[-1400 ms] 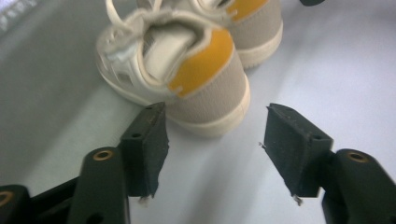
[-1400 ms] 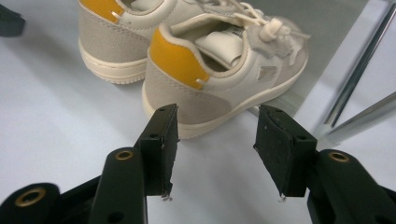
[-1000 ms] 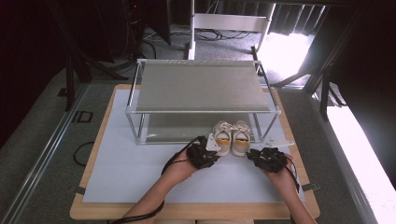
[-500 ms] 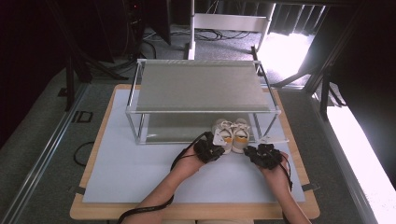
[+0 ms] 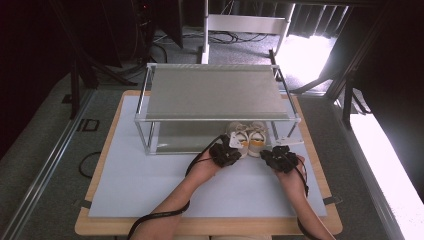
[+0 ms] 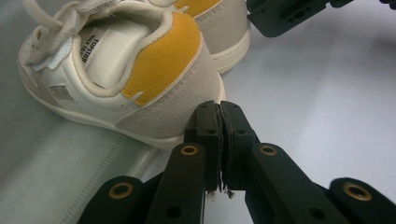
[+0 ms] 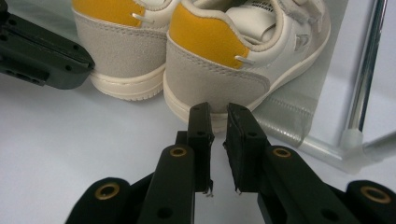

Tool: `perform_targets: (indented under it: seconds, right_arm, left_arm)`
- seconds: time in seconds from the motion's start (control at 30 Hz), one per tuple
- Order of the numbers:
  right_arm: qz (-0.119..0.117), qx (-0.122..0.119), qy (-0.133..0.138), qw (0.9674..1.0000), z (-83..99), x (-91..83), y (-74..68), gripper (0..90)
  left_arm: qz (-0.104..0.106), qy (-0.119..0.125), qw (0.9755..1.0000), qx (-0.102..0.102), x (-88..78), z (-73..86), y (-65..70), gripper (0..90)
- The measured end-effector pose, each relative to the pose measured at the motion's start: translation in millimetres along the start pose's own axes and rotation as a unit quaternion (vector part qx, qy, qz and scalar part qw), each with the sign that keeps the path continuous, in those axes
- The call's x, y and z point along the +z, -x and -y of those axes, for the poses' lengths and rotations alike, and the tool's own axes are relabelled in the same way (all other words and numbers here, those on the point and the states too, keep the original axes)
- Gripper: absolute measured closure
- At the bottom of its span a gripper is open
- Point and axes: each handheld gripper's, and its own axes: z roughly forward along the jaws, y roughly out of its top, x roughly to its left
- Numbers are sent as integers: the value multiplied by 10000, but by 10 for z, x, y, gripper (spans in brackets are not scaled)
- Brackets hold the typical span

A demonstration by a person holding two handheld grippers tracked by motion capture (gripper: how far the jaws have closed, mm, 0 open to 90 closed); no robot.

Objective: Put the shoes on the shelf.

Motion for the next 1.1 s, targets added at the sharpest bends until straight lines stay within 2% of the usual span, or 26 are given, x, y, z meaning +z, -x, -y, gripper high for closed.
perform_targets:
  seconds: [0.13,0.4,0.7,0.73,0.83,0.9,1.0,1.1]
  right_arm:
    - [31,14,-14,10000,-44,49,19,881]
    - [112,178,32,9998,-89,144,76,881]
    - [324,280,-17,9991,-153,282,144,878]
    - [340,262,4,9991,-161,295,154,877]
    - [359,232,6,9991,-183,322,166,869]
    - [366,195,0,9991,-192,330,160,857]
    - [373,191,6,9991,-188,334,167,851]
    - [348,233,11,9991,-187,333,176,843]
  left_arm:
    - [-8,-3,10000,-20,28,-10,-62,869]
    - [-35,4,10000,-46,116,-61,-149,869]
    - [-85,-34,9999,-67,255,-133,-260,868]
    - [-82,0,9999,-115,267,-133,-268,869]
    - [-190,-53,9998,-55,290,-140,-329,868]
    - [-226,-42,9996,-160,305,-151,-360,864]
    - [-157,-65,9997,-185,314,-163,-362,854]
    - [-201,-33,9997,-139,306,-153,-328,807]
